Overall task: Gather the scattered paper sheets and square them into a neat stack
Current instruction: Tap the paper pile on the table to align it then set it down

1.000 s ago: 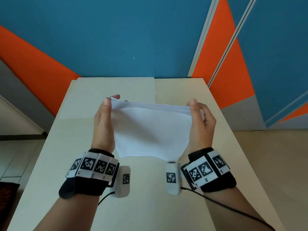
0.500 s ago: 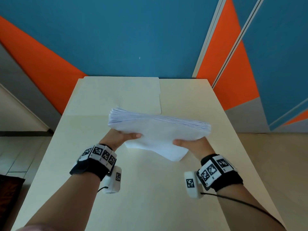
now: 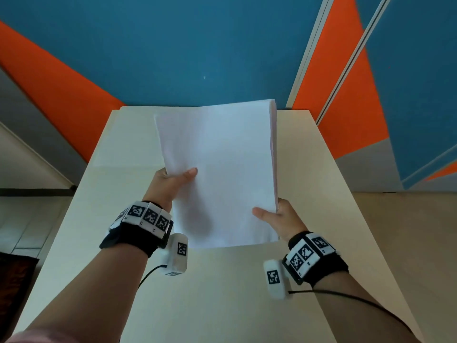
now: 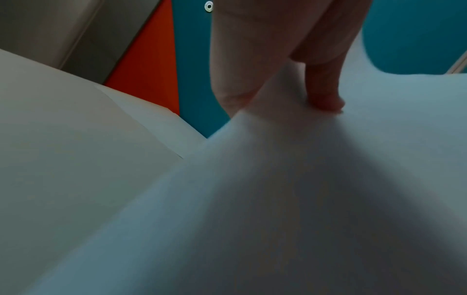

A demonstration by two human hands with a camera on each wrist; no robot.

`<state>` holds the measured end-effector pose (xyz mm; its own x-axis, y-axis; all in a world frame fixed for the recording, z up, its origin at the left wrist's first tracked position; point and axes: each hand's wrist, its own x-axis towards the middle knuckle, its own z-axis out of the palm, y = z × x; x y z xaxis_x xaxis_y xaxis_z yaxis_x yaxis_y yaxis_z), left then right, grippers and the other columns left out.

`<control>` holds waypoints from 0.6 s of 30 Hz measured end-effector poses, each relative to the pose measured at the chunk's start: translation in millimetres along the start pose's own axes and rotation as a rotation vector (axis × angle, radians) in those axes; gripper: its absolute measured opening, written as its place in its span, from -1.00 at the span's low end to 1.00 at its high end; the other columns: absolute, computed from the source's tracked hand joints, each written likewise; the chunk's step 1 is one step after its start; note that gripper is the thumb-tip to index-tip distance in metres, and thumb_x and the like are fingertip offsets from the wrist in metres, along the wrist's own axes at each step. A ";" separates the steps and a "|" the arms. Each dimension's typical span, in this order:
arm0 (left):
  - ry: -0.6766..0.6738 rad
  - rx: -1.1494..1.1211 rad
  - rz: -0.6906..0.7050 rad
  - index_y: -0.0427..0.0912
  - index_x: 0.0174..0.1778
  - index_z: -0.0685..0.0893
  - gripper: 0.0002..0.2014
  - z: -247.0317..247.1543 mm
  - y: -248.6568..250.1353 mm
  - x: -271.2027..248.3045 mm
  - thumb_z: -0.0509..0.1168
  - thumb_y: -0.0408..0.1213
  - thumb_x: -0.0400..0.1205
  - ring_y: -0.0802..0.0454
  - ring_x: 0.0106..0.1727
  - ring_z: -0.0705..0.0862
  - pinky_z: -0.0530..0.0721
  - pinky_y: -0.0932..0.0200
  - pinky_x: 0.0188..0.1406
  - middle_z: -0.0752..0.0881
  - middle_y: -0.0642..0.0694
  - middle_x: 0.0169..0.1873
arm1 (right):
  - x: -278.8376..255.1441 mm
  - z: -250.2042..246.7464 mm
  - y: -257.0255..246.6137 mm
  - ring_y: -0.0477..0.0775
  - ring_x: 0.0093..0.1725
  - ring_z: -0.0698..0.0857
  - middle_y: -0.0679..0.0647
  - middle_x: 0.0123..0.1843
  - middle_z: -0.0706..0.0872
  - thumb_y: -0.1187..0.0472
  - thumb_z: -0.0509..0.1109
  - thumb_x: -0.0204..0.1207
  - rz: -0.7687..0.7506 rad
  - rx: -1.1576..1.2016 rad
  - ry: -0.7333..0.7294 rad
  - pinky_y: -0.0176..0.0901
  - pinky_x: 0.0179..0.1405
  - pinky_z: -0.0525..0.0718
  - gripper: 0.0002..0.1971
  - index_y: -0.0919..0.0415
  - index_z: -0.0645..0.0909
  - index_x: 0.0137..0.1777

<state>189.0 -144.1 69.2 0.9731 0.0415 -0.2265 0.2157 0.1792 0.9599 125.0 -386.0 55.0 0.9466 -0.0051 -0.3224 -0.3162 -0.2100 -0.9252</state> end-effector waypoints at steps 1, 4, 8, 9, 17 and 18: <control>-0.036 -0.003 -0.024 -0.26 0.05 0.73 -0.60 -1.6 -0.5 -0.8 0.49 -0.21 0.32 -0.01 -0.15 0.82 0.72 0.17 -0.16 0.84 -0.13 -0.12 | 0.5 -1.7 -0.6 -0.27 -0.15 0.66 -0.17 -0.18 0.71 0.25 0.43 0.48 0.000 0.012 0.015 -0.46 -0.14 0.57 -0.87 0.00 0.59 -0.21; -0.119 0.020 -0.099 -0.23 0.11 0.73 -0.56 -2.4 -10.1 -10.2 0.52 -0.14 0.34 -0.02 -0.04 0.83 0.75 0.19 -0.19 0.85 -0.14 -0.04 | 3.7 -4.8 -3.6 -0.32 -0.19 0.64 -0.17 -0.20 0.70 0.27 0.41 0.50 -0.019 0.040 0.024 -0.65 -0.30 0.52 -0.84 -0.01 0.57 -0.23; -0.001 -0.006 -0.141 -0.19 -0.03 0.74 -0.69 5.5 -30.8 -21.0 0.50 -0.23 0.32 0.03 -0.17 0.84 0.75 0.26 -0.32 0.86 -0.08 -0.17 | 11.0 -4.3 -3.8 -0.25 -0.11 0.65 -0.15 -0.15 0.70 0.25 0.42 0.50 0.019 0.008 -0.002 -0.30 0.10 0.59 -0.89 0.02 0.58 -0.17; 0.023 -0.008 -0.143 -0.18 -0.04 0.74 -0.69 6.9 -32.3 -20.6 0.49 -0.23 0.30 0.04 -0.21 0.84 0.75 0.26 -0.34 0.87 -0.06 -0.21 | 12.5 -3.9 -5.5 -0.18 -0.05 0.67 -0.12 -0.10 0.72 0.23 0.44 0.48 0.030 0.017 -0.016 -0.20 0.22 0.56 -0.92 0.07 0.61 -0.08; 0.179 0.097 -0.217 -0.25 -0.05 0.70 -0.78 10.0 -27.8 -6.7 0.49 -0.30 0.44 -0.18 -0.12 0.76 0.74 0.02 -0.04 0.79 -0.21 -0.15 | 36.0 -5.9 -13.0 -0.28 -0.09 0.71 -0.23 -0.24 0.80 -0.16 0.65 -0.07 0.085 0.064 -0.166 -0.28 0.07 0.60 -0.50 0.00 0.64 -0.14; 0.206 0.094 -0.232 -0.24 -0.09 0.71 -0.80 7.4 -28.4 -3.9 0.50 -0.30 0.42 -0.21 -0.09 0.75 0.72 -0.03 0.01 0.78 -0.23 -0.15 | 40.4 -3.3 -10.8 -0.26 -0.06 0.73 -0.24 -0.24 0.81 -0.25 0.62 -0.19 0.092 0.047 -0.167 -0.25 0.11 0.60 -0.40 -0.01 0.66 -0.14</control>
<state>179.6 -156.6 44.0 0.8625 0.2097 -0.4606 0.4458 0.1163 0.8876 166.9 -387.2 52.6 0.8915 0.1405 -0.4307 -0.4069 -0.1697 -0.8976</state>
